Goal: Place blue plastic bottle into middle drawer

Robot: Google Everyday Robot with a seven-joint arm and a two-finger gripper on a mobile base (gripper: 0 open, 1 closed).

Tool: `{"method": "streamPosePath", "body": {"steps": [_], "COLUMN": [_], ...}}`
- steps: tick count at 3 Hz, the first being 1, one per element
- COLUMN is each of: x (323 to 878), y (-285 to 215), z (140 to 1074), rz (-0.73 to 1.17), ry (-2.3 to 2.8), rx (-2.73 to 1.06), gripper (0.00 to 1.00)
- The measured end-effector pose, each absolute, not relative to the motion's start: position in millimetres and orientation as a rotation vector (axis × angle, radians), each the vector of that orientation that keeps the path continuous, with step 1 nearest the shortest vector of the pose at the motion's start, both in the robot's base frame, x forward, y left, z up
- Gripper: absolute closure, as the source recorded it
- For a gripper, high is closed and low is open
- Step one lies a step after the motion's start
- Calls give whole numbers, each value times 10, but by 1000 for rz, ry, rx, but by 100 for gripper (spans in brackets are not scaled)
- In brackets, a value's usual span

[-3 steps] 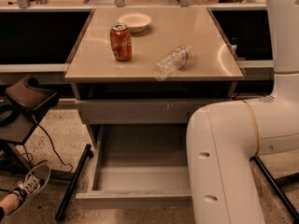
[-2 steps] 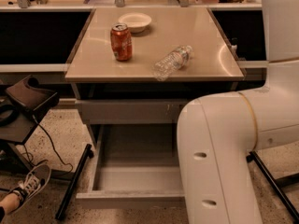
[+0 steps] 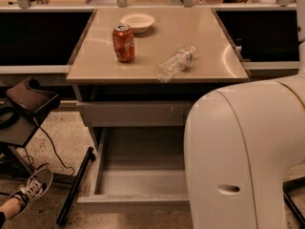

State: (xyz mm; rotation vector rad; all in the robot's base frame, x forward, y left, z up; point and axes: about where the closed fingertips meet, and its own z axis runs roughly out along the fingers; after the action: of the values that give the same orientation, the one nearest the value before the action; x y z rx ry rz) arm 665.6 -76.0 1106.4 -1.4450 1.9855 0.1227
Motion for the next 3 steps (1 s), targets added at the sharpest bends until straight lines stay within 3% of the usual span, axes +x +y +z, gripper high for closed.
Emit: {"method": "streamPosePath", "body": {"steps": [1,3], "x": [6790,6458], "y": [-716,-1061], "z": [10915,10882], "rz": [138,254], "ry": [1997,2149], "rx": [-1439,-1265], "gripper": [100,100]}}
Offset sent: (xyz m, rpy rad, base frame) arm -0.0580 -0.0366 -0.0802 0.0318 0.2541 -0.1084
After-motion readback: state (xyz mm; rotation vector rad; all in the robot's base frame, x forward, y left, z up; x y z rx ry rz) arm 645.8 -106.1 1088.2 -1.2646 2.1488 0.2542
